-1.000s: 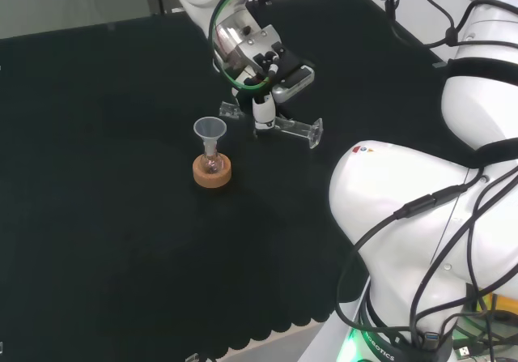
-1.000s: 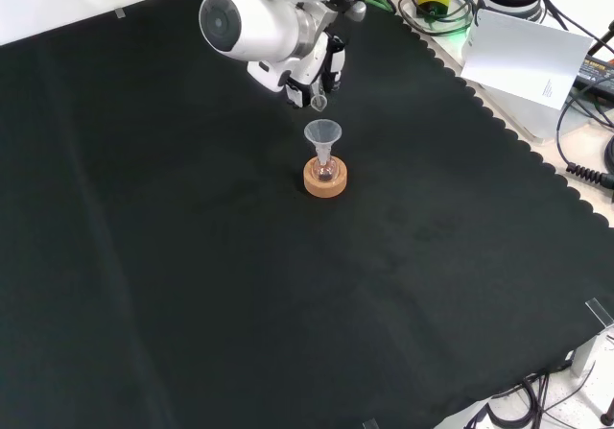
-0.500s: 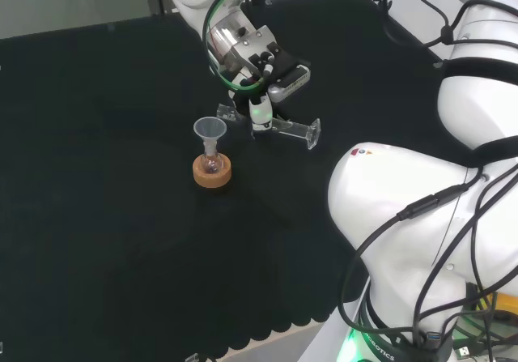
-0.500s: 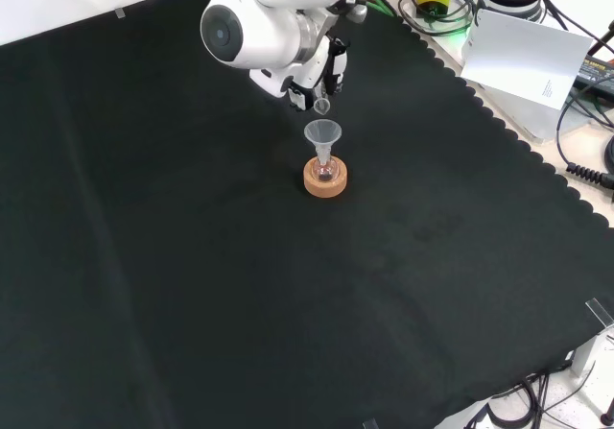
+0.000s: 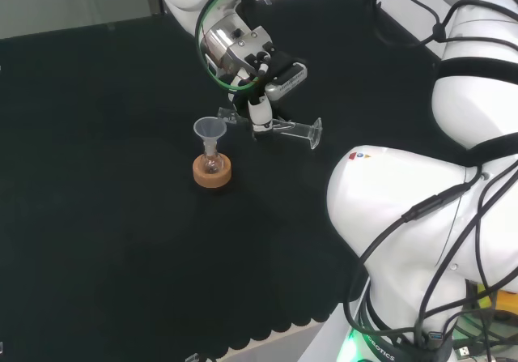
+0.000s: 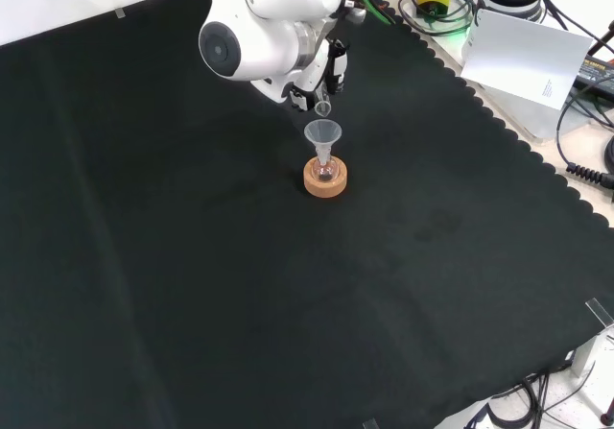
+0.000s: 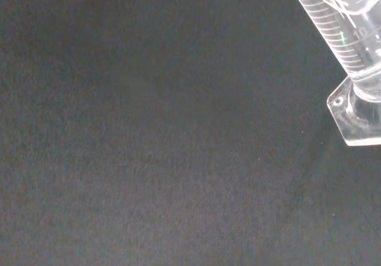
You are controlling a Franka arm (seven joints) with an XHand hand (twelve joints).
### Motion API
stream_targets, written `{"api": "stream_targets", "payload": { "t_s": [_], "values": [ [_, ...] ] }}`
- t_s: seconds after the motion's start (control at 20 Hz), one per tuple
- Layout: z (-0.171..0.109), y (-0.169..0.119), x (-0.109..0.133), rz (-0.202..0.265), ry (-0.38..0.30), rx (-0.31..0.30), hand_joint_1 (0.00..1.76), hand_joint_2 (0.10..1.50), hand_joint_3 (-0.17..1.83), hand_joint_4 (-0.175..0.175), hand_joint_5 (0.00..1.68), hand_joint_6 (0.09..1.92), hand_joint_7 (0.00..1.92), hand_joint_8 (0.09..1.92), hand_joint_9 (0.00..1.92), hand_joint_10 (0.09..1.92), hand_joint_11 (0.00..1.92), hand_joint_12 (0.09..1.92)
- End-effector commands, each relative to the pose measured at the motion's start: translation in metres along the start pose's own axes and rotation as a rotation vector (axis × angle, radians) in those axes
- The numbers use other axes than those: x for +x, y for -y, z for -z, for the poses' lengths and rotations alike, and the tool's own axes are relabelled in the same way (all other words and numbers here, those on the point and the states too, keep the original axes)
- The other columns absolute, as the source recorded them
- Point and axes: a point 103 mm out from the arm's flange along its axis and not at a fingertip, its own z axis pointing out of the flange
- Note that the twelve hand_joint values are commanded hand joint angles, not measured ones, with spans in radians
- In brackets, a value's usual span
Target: Pour the water from the graduated cylinder into the round-bottom flask.
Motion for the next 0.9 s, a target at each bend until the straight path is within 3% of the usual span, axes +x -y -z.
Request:
{"api": "stream_targets", "payload": {
  "t_s": [0.05,0.9],
  "values": [
    [0.002,0.001,0.004,-0.008,0.020,0.017,1.24,1.16,0.00,-0.175,0.88,1.15,0.90,1.15,1.40,0.09,1.17,0.81],
    [0.013,0.007,0.014,-0.072,0.077,0.099,1.24,1.16,0.00,-0.175,0.88,1.14,0.90,1.14,1.40,0.09,1.17,0.81]
  ]
}}
